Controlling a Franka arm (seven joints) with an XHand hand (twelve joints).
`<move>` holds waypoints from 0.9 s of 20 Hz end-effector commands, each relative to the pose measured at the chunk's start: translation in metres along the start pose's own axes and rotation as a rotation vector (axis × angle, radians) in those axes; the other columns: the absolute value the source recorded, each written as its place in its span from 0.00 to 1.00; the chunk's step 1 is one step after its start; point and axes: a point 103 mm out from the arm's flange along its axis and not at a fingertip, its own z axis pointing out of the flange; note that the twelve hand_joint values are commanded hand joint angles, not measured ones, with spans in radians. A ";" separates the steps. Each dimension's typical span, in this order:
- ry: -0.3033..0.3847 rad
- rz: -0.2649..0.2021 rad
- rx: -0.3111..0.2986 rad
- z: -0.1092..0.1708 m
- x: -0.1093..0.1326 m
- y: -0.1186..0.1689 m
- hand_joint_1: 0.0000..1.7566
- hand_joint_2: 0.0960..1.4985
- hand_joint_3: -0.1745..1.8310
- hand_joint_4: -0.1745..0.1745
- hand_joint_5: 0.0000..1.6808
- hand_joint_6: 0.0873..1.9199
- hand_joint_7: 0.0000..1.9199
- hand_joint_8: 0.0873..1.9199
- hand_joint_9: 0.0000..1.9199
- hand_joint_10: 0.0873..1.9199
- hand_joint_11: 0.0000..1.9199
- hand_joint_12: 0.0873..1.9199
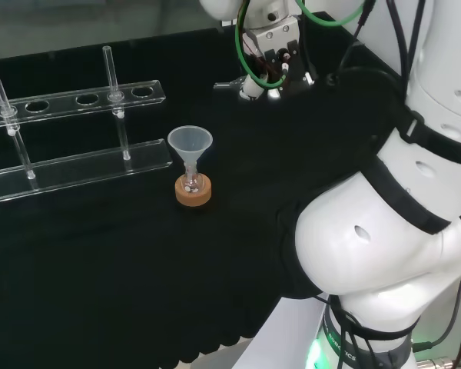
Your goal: Pour all the NaCl from the weighing funnel into the round-bottom flask.
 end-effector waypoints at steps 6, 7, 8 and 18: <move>-0.026 -0.003 0.032 -0.002 0.016 -0.061 0.63 0.45 0.34 1.00 0.76 0.28 0.42 0.31 0.67 0.05 0.58 0.42; -0.031 -0.007 0.041 -0.001 0.018 -0.064 0.63 0.45 0.34 1.00 0.76 0.28 0.42 0.31 0.67 0.05 0.58 0.42; -0.039 -0.011 0.048 -0.001 0.020 -0.066 0.63 0.45 0.34 1.00 0.76 0.28 0.42 0.31 0.67 0.05 0.58 0.42; -0.092 -0.034 0.082 0.003 0.037 -0.075 0.63 0.45 0.34 1.00 0.76 0.28 0.42 0.31 0.67 0.05 0.57 0.42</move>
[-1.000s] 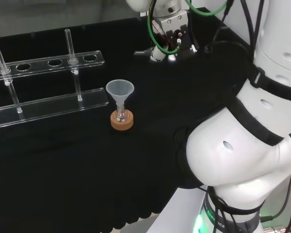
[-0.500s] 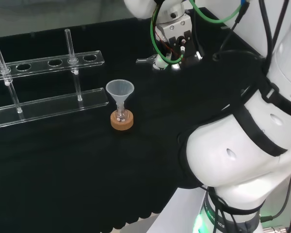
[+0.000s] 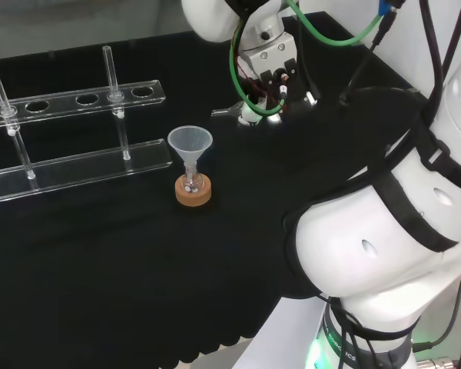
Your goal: Pour all the NaCl from the weighing funnel into the round-bottom flask.
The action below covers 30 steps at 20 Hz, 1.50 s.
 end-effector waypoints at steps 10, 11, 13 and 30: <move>-0.124 -0.026 0.051 -0.006 0.022 0.009 0.63 0.45 0.34 1.00 0.76 0.28 0.41 0.32 0.67 0.05 0.57 0.42; -0.133 -0.029 0.052 -0.006 0.023 0.011 0.63 0.45 0.34 1.00 0.76 0.28 0.41 0.32 0.67 0.05 0.57 0.42; -0.139 -0.035 0.055 -0.005 0.024 0.013 0.63 0.45 0.34 1.00 0.76 0.28 0.41 0.32 0.68 0.05 0.57 0.42; -0.285 -0.065 0.062 -0.016 0.037 0.015 0.63 0.45 0.34 1.00 0.76 0.28 0.42 0.32 0.68 0.04 0.57 0.42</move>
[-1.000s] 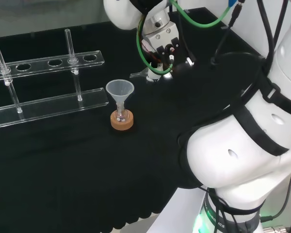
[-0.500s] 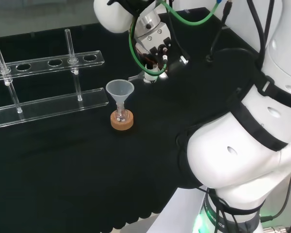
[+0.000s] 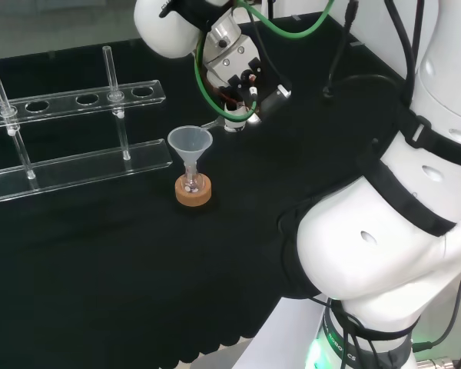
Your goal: Pour all the NaCl from the weighing funnel into the round-bottom flask.
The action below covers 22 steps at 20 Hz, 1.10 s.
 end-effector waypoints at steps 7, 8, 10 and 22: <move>-0.076 -0.006 -0.005 -0.013 0.006 -0.004 0.63 0.45 0.34 1.00 0.76 0.28 0.42 0.32 0.68 0.04 0.57 0.42; -0.082 -0.006 -0.004 -0.014 0.006 -0.004 0.63 0.45 0.34 1.00 0.76 0.28 0.42 0.32 0.68 0.04 0.57 0.42; -0.096 -0.007 0.000 -0.015 0.006 -0.005 0.63 0.45 0.34 1.00 0.76 0.28 0.42 0.32 0.68 0.04 0.56 0.42; -0.174 -0.004 -0.012 -0.027 0.013 -0.011 0.63 0.45 0.34 1.00 0.76 0.28 0.42 0.32 0.68 0.04 0.56 0.42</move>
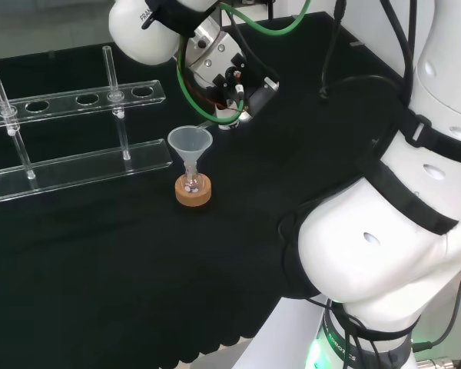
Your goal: Pour all the NaCl from the weighing funnel into the round-bottom flask.
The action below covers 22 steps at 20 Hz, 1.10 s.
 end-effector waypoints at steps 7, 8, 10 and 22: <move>-0.072 0.000 -0.006 -0.007 0.006 -0.004 0.63 0.45 0.34 1.00 0.76 0.28 0.42 0.32 0.68 0.03 0.56 0.42; -0.076 -0.001 -0.006 -0.007 0.007 -0.004 0.63 0.45 0.34 1.00 0.76 0.28 0.42 0.32 0.68 0.03 0.56 0.42; -0.084 0.001 -0.004 -0.007 0.008 -0.004 0.63 0.45 0.34 1.00 0.76 0.28 0.42 0.32 0.68 0.03 0.56 0.42; -0.156 0.001 -0.005 -0.012 0.015 -0.004 0.63 0.45 0.34 1.00 0.76 0.28 0.42 0.32 0.68 0.03 0.56 0.42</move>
